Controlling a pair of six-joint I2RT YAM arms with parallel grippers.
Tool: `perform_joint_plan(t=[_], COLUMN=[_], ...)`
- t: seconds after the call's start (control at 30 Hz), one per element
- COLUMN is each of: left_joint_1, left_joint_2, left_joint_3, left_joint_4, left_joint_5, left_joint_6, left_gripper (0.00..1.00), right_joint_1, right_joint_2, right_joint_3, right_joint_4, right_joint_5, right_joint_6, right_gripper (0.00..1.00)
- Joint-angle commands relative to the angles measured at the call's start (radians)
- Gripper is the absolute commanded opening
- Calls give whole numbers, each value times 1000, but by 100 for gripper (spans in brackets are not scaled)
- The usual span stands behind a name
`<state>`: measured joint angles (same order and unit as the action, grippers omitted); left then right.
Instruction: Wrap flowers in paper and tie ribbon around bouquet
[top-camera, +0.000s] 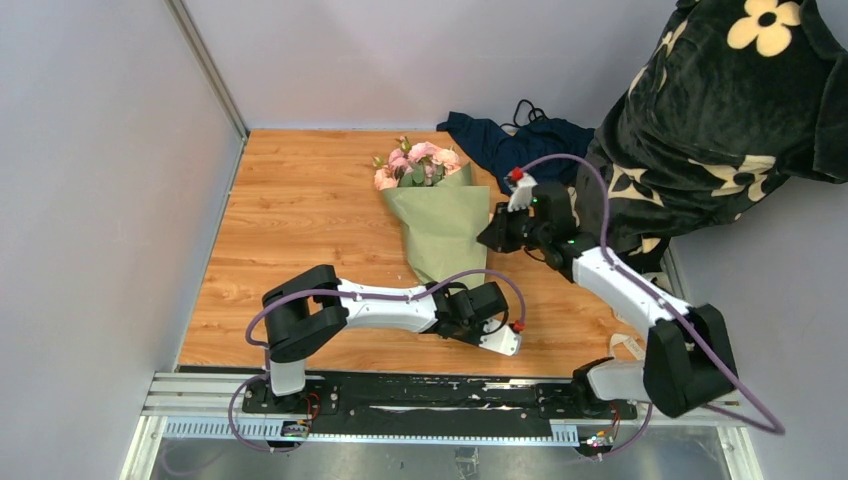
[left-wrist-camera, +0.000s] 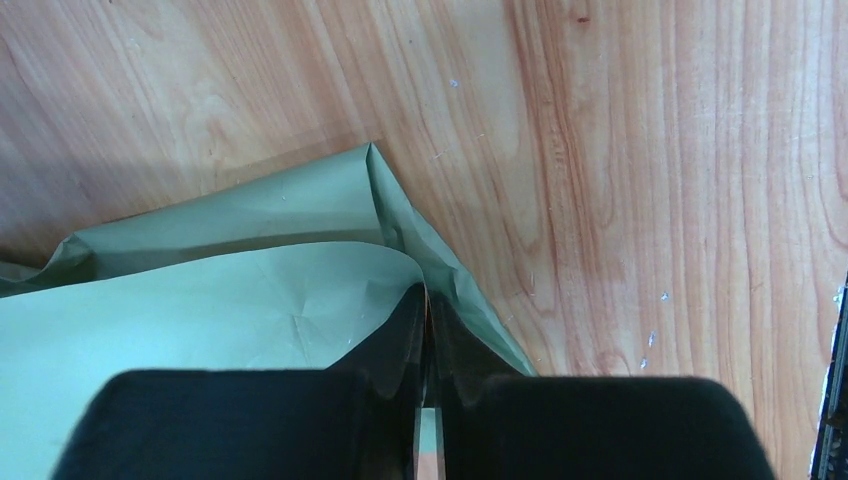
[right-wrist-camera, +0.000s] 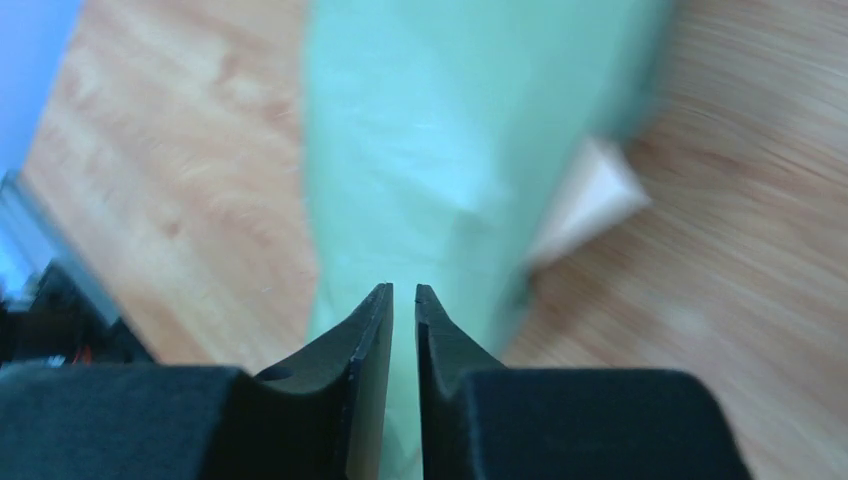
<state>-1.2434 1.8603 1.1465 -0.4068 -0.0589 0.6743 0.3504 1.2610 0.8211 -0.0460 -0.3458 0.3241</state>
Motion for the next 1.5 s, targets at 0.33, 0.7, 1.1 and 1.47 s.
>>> perform_joint_plan(t=[0.33,0.7,1.1,1.47], left_joint_1=[-9,244,684,965], left_joint_2=[20,-163,101,337], left_joint_3=[198,224,296,591], left_joint_4=[-394,-420,-199,-151], left_joint_5=[272,374,381,381], left_joint_6=[-3,19,-127,-269], left_gripper=[46,39,22,27], right_joint_1=[65,65,65,66], right_joint_2=[464,493,540,567], right_joint_3=[15,30,39,60], right_joint_4=[271,229,217,195], right_joint_5=[-180,-145,-139,-139], right_joint_6=[-83,-96,-98,-108], right_gripper=[1,0,0,0])
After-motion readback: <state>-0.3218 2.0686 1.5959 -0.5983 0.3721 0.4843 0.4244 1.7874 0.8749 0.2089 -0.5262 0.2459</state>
